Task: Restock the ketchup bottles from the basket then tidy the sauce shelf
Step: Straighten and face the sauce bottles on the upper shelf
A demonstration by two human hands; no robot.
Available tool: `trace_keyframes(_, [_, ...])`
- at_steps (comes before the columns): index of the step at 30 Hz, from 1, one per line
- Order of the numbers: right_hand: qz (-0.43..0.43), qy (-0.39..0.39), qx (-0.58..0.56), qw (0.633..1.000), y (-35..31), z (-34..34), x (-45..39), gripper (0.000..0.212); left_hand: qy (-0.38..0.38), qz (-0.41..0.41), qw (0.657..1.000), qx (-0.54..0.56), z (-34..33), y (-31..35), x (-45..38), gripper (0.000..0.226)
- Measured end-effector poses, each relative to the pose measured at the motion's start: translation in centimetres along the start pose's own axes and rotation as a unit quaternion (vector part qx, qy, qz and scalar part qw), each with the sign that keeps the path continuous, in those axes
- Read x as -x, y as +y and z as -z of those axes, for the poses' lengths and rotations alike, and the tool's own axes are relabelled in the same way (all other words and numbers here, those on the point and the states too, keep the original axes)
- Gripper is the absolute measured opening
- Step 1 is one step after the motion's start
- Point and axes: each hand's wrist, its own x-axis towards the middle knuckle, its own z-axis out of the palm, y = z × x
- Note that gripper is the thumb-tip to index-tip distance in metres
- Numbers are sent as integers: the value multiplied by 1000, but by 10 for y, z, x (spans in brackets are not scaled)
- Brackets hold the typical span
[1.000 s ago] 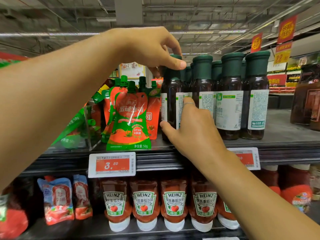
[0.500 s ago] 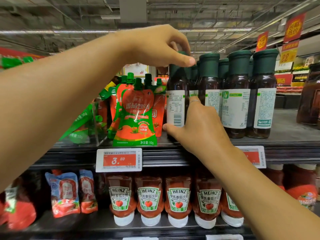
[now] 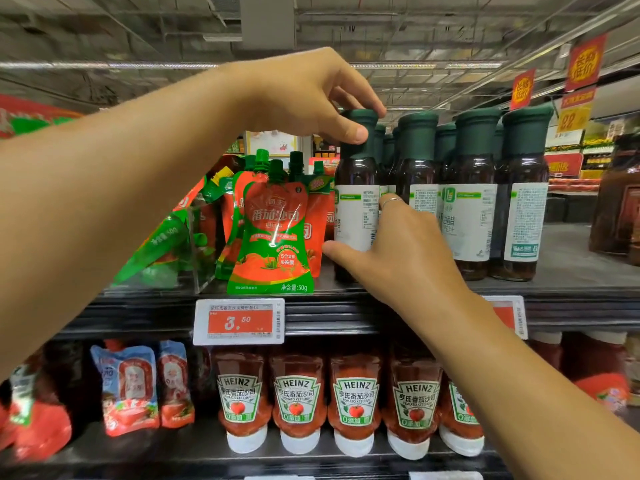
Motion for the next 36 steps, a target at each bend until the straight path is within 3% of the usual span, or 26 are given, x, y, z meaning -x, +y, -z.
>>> trace_keyframes(12, [-3, -50, 28, 998, 2, -4, 0, 58, 62, 69, 984, -154, -8, 15, 0, 60])
trace_keyframes(16, [-6, -48, 4, 999, 3, -3, 1, 60, 54, 56, 987, -143, -7, 13, -1, 54])
trace_keyframes(19, [9, -19, 4, 1000, 0, -2, 2, 75, 12, 40, 995, -93, -2, 9, 3, 47])
trace_keyframes(23, [28, 1, 38, 999, -3, -3, 1, 84, 30, 24, 991, -128, -4, 6, -1, 49])
trace_keyframes(29, [45, 11, 82, 996, -2, 1, 3, 77, 41, 22, 986, -160, -9, 9, -9, 54])
trace_keyframes(33, [70, 27, 124, 989, -2, 12, 2, 39, 64, 15, 973, -222, -17, 5, -17, 63])
trace_keyframes(36, [87, 25, 125, 988, 2, 20, -1, 33, 61, 17, 972, -225, -20, 4, -18, 65])
